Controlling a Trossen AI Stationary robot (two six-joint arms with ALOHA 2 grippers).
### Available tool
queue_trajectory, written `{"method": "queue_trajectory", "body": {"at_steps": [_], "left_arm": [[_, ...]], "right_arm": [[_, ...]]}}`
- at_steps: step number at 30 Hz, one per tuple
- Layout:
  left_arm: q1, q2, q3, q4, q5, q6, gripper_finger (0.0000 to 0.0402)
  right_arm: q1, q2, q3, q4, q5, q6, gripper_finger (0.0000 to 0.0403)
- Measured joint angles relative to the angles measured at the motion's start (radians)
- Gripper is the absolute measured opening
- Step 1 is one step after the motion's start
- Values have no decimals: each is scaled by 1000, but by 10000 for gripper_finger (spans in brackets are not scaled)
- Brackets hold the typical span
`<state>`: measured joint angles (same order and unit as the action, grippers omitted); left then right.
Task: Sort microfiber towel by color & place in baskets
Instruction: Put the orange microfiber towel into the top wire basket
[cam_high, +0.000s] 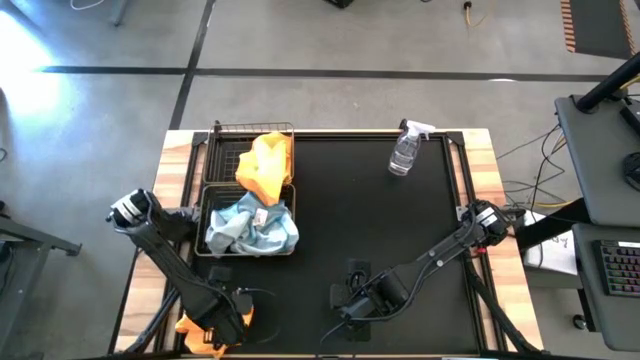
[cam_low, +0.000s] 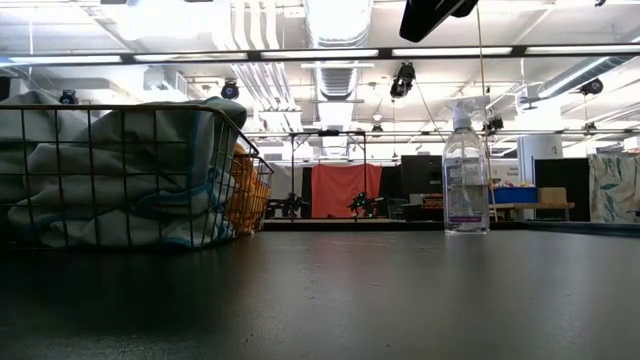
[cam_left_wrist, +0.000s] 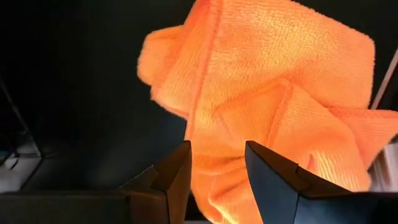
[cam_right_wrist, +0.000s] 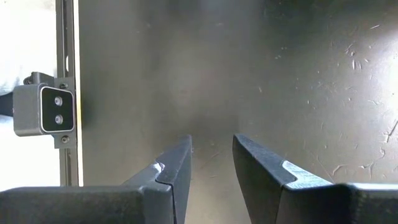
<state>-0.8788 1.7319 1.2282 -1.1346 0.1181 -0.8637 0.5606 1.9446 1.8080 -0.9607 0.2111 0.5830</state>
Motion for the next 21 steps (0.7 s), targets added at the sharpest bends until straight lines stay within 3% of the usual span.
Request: {"method": "queue_trajectory", "body": {"at_steps": [21], "left_arm": [[-19, 119, 0, 219, -14, 9, 135]], "right_arm": [[0, 0, 0, -4, 0, -44, 112]]}}
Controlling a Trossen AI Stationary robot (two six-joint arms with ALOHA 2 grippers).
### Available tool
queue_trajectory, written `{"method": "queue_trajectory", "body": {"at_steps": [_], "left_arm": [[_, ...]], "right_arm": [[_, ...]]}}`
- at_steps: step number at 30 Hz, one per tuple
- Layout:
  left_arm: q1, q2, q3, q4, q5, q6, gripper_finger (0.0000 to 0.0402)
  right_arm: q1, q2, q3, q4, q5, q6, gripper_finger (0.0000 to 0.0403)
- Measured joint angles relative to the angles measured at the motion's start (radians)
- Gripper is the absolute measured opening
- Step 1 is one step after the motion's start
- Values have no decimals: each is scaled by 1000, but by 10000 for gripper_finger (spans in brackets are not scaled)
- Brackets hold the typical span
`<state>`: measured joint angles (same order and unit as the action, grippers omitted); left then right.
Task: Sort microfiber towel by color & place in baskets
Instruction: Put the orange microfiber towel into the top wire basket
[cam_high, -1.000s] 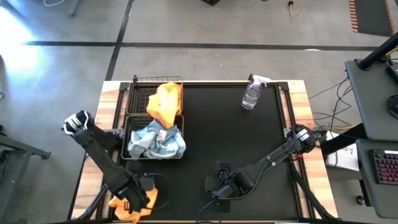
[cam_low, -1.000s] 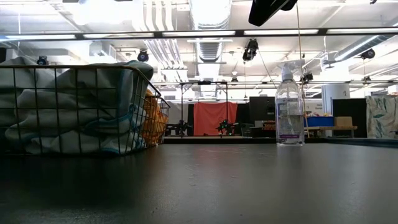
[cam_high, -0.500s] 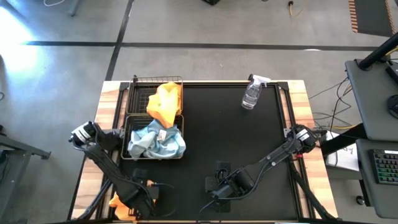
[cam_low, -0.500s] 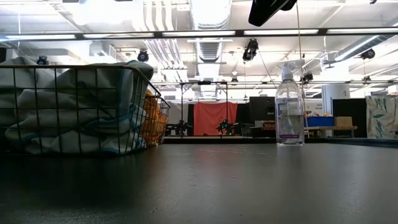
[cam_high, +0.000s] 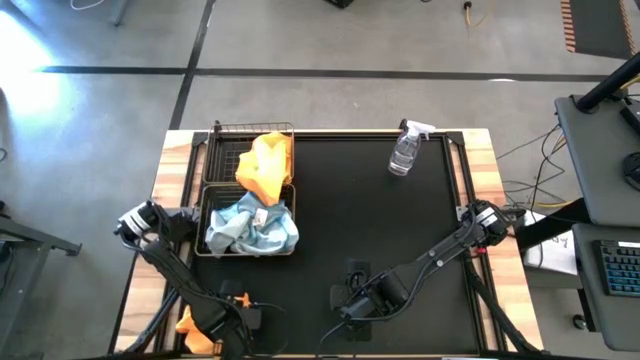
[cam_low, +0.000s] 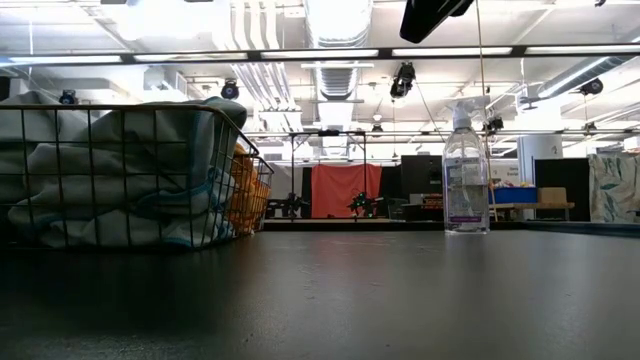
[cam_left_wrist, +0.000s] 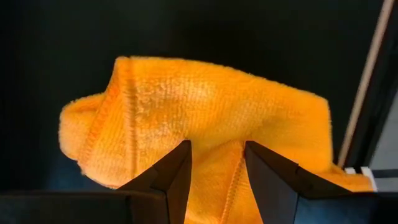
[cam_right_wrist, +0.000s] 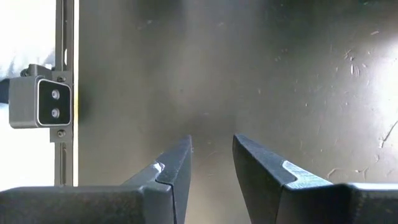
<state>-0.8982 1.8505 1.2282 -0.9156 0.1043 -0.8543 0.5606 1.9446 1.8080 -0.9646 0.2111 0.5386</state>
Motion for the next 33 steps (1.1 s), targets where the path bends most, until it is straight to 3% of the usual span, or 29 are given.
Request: {"method": "queue_trajectory", "body": {"at_steps": [18, 24, 28, 33], "left_arm": [[-11, 0, -125, 147, -17, -48, 135], [-13, 0, -128, 145, -71, -47, 132], [-14, -1, -129, 139, -80, -48, 105], [-14, -5, -129, 128, -88, -46, 40]], "right_arm": [[-3, 0, 0, 0, -1, -54, 112], [-2, 0, 0, 1, -1, -54, 112], [-2, 0, 0, 1, -1, -54, 111], [-2, 0, 0, 3, 0, -51, 112]]}}
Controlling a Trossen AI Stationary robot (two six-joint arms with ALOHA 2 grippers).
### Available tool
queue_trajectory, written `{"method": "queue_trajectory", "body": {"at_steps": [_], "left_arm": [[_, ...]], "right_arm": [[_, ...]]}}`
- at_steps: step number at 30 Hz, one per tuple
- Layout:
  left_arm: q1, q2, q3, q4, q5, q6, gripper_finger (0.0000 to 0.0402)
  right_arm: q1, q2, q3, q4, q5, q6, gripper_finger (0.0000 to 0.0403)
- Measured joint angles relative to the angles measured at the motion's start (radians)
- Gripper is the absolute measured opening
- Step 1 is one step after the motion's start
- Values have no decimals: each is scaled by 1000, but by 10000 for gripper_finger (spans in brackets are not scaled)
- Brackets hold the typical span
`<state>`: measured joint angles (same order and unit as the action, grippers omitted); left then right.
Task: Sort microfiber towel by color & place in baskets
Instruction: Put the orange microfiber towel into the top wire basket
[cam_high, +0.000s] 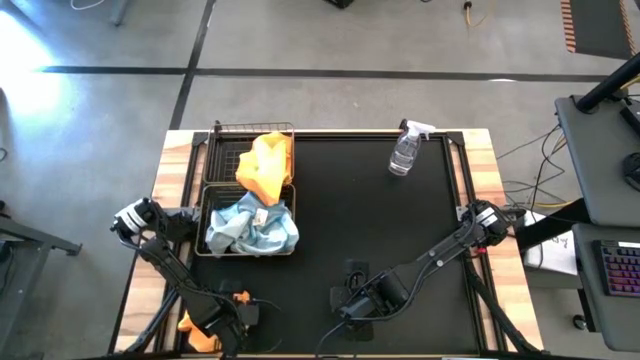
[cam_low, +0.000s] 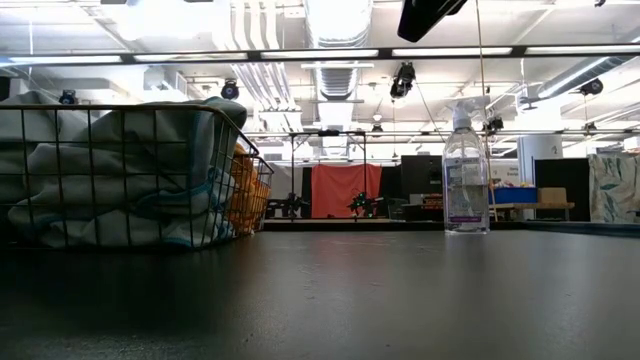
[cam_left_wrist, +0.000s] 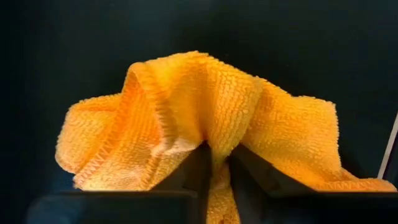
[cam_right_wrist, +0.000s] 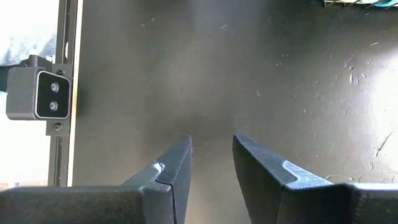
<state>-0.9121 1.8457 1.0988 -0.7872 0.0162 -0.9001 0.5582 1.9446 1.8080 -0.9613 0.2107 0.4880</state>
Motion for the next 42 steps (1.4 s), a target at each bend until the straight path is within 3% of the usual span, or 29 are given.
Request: {"method": "queue_trajectory", "body": {"at_steps": [3, 15, 22, 31, 42], "left_arm": [[0, -9, 0, -6, 0, -2, 8], [3, -149, -5, -113, 49, -38, 2], [7, -243, 50, -287, 24, -84, 3], [11, -255, 341, -800, -362, -156, 4], [47, -314, 614, -783, -805, -31, 4]], "right_arm": [[0, 0, 0, 1, 0, 1, 111], [0, 0, 0, 1, 0, 17, 112], [0, 0, 0, 1, 0, 17, 112], [0, 0, 0, 2, 0, 17, 112], [0, 0, 0, 4, 0, 18, 112]]}}
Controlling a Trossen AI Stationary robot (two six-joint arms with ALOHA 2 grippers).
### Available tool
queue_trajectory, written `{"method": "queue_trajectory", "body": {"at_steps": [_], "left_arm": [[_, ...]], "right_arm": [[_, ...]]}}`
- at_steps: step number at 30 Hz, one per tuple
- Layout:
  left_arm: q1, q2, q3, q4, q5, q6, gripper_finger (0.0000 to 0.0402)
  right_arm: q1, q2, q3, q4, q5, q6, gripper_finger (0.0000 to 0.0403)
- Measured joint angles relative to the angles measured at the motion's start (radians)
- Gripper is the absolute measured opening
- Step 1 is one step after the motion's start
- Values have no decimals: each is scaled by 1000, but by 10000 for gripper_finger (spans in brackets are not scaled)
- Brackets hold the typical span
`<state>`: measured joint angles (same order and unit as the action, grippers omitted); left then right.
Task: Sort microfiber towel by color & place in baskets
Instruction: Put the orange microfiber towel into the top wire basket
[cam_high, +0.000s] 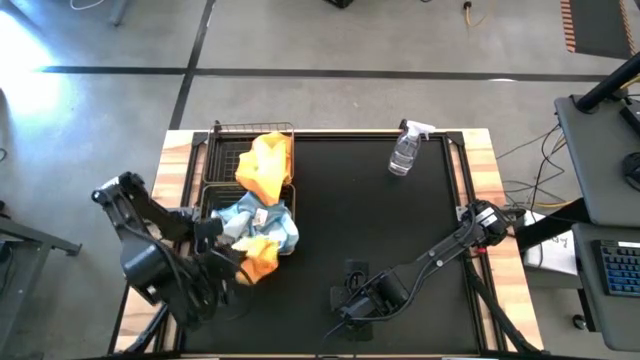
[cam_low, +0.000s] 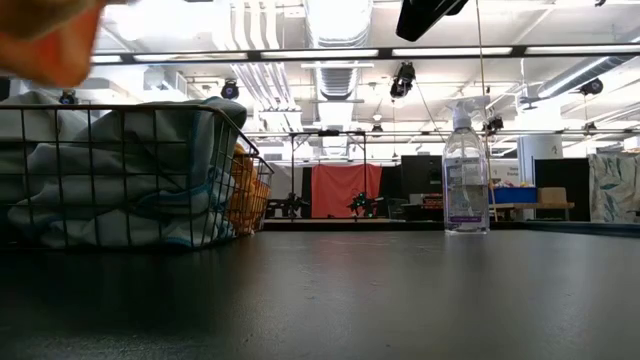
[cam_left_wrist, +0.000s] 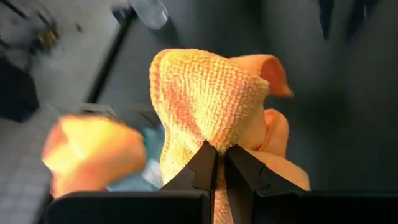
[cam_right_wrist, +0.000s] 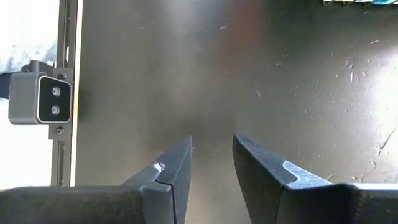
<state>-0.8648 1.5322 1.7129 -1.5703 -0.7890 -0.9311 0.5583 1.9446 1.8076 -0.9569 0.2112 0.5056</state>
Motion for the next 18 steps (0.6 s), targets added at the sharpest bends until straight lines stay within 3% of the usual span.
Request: {"method": "queue_trajectory", "body": {"at_steps": [6, 10, 18], "left_arm": [[53, -46, 87, 1, -138, 111, 4], [122, -95, 90, -1, -170, 175, 4], [380, -184, 85, -2, -180, 357, 4]], "right_arm": [[0, 0, 0, 0, 0, 0, 112], [0, 0, 0, 0, 0, 0, 112], [0, 0, 0, 0, 0, -5, 112]]}}
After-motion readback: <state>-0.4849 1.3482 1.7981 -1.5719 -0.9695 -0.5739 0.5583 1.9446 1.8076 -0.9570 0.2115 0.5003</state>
